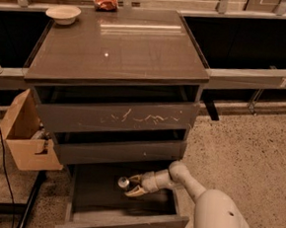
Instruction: Place redbull can into bottom drawer
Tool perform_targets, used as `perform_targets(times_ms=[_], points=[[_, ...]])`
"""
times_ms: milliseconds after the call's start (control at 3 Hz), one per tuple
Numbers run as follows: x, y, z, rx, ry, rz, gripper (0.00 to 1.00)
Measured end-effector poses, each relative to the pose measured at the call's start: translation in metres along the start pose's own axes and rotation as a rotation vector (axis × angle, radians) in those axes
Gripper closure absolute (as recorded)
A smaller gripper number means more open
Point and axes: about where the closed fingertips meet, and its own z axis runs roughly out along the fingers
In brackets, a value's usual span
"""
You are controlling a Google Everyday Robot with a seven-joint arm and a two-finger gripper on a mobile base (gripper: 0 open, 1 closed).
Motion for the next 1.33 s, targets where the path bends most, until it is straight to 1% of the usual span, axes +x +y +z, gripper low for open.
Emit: perform_targets(times_ms=[333,667,1000,1333], points=[[-0.002,0.009,0.018,-0.028,-0.040,-0.016,1.00],[-0.014,0.030,0.039,-0.003,-0.088,-0.089,1.00],[-0.007,0.034,0.051,-0.021,-0.083,-0.086,1.00],[0.006,0.024,0.068,-0.053,-0.065,-0.060,1.00]])
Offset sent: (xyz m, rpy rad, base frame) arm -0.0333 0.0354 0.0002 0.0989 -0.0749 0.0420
